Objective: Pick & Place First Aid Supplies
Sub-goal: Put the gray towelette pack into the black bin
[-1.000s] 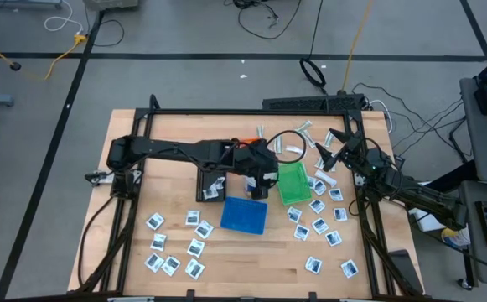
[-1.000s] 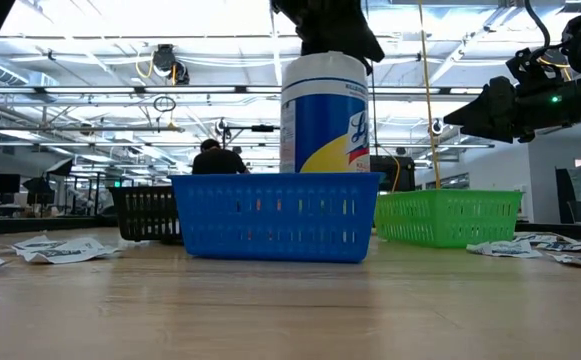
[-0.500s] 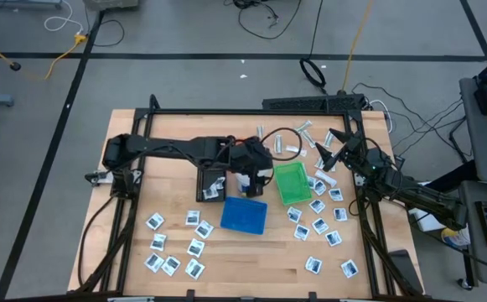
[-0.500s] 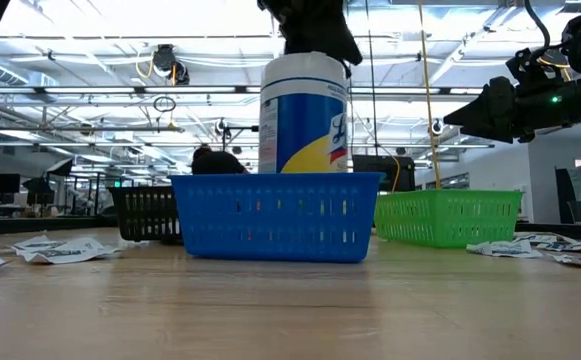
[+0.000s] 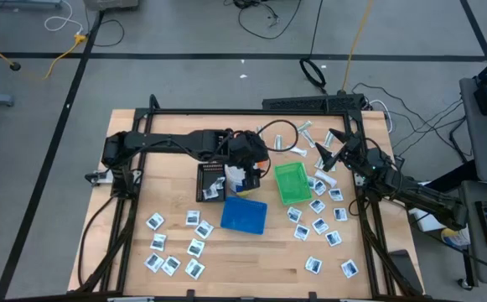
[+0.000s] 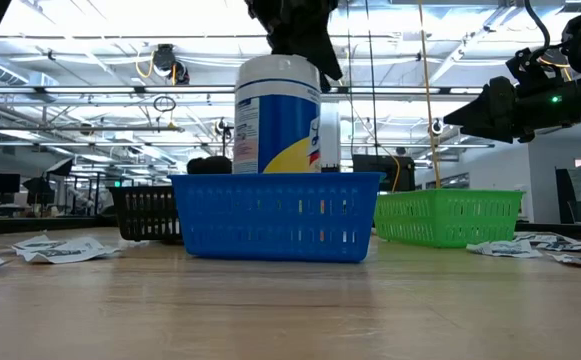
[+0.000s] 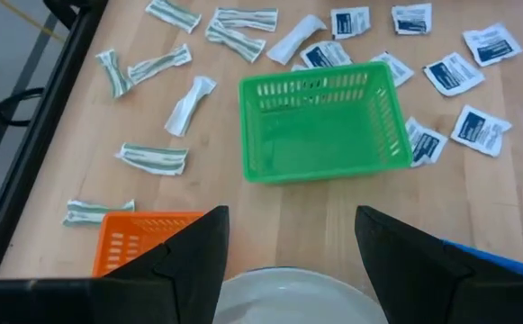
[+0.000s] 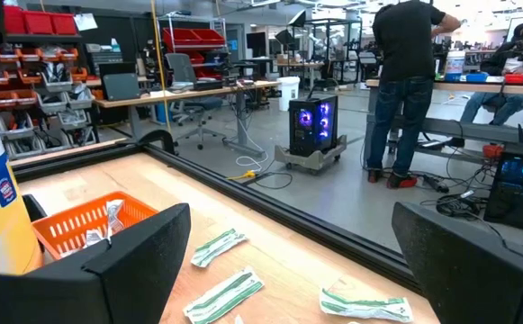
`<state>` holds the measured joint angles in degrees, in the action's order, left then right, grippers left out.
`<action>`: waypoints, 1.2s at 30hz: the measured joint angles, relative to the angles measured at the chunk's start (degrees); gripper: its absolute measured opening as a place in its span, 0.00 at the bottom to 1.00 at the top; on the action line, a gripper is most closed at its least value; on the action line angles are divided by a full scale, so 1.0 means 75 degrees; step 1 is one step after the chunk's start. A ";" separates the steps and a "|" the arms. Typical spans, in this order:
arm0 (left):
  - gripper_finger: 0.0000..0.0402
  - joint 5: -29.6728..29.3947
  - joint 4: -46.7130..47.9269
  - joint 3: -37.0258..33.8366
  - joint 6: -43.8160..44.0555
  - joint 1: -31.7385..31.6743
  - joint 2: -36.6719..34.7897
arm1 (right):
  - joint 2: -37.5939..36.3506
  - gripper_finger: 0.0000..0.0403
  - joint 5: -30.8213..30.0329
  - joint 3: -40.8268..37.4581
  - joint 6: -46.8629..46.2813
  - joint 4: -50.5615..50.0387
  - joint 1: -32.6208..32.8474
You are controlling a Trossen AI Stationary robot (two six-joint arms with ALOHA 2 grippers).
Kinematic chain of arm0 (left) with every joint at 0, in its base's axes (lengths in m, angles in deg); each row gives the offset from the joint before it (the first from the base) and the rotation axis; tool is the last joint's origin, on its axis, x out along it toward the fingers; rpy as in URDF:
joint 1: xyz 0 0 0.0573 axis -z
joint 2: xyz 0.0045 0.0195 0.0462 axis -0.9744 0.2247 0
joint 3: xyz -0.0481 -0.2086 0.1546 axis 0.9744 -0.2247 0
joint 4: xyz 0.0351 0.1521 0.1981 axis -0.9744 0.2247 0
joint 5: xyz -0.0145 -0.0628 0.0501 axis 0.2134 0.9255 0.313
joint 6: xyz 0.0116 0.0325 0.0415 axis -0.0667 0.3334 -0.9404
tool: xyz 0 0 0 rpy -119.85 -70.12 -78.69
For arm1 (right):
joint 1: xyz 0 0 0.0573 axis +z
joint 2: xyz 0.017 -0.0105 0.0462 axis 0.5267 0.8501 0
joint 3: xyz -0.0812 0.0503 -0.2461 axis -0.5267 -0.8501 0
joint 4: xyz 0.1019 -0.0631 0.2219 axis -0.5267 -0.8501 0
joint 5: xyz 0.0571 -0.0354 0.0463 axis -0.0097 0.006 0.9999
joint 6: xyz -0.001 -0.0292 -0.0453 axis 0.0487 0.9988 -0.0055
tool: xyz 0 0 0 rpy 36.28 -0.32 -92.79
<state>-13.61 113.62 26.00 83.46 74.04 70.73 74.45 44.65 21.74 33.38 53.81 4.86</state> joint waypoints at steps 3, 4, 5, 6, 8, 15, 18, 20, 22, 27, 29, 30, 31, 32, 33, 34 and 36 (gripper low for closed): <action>0.61 -0.0010 -0.0241 -0.0004 -0.0263 -0.0043 -0.0067 | 0.0000 0.94 0.0000 0.0000 0.0000 0.0000 0.0000; 0.61 -0.0015 -0.0361 -0.0005 -0.0328 -0.0058 -0.0154 | 0.0001 0.94 0.0000 -0.0003 0.0000 0.0000 0.0000; 0.61 -0.0034 -0.0356 -0.0008 -0.0378 -0.0083 -0.0231 | 0.0000 0.94 0.0000 0.0000 -0.0001 0.0000 0.0003; 0.61 -0.0076 -0.0384 -0.0010 -0.0413 -0.0114 -0.0292 | 0.0000 0.94 -0.0003 0.0000 0.0000 0.0003 0.0003; 0.61 -0.0288 -0.0614 0.0004 -0.0440 -0.0176 -0.0479 | 0.0000 0.94 0.0003 -0.0002 0.0000 0.0000 0.0000; 0.61 -0.1472 -0.0687 0.0005 -0.0628 -0.0328 -0.0960 | 0.0093 0.94 0.0000 -0.0002 0.0000 -0.0026 0.0000; 0.61 -0.2251 -0.0055 0.0016 -0.0144 -0.0456 -0.1155 | 0.0162 0.94 0.0003 -0.0001 -0.0001 0.0036 0.0002; 0.61 -0.2651 0.0598 0.0011 0.0169 -0.0539 -0.1233 | 0.0203 0.94 0.0006 -0.0001 -0.0003 0.0057 0.0000; 0.61 -0.3046 0.1183 0.0007 0.0608 -0.0579 -0.1344 | 0.0222 0.94 0.0003 0.0000 -0.0003 0.0039 0.0000; 0.61 -0.3706 0.2803 -0.0113 0.2045 -0.0618 -0.1634 | 0.0221 0.94 0.0003 0.0000 -0.0003 0.0055 0.0003; 0.61 -0.3715 0.3311 -0.0262 0.2669 -0.0618 -0.1741 | 0.0219 0.94 0.0003 0.0000 -0.0003 0.0059 0.0000; 0.61 -0.3662 0.3540 -0.0372 0.2972 -0.0613 -0.1824 | 0.0220 0.94 0.0003 -0.0001 -0.0003 0.0054 0.0001; 0.61 -0.3607 0.3753 -0.0499 0.3269 -0.0600 -0.1924 | 0.0219 0.94 0.0003 0.0000 -0.0003 0.0059 0.0002; 0.61 -0.3518 0.3931 -0.0643 0.3594 -0.0577 -0.2040 | 0.0219 0.94 0.0003 0.0000 -0.0003 0.0061 0.0000; 0.61 -0.3384 0.4088 -0.0825 0.3922 -0.0542 -0.2168 | 0.0219 0.94 0.0003 0.0000 -0.0003 0.0055 0.0000; 0.61 -0.3211 0.4224 -0.1051 0.4224 -0.0514 -0.2275 | 0.0221 0.94 0.0000 0.0000 0.0000 0.0055 0.0000; 0.61 -0.2744 0.4438 -0.1488 0.4883 -0.0411 -0.2437 | 0.0219 0.94 0.0000 -0.0001 -0.0001 0.0059 0.0000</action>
<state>-34.19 146.90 14.84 120.09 70.96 52.46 76.09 44.65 21.73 33.37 54.26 4.86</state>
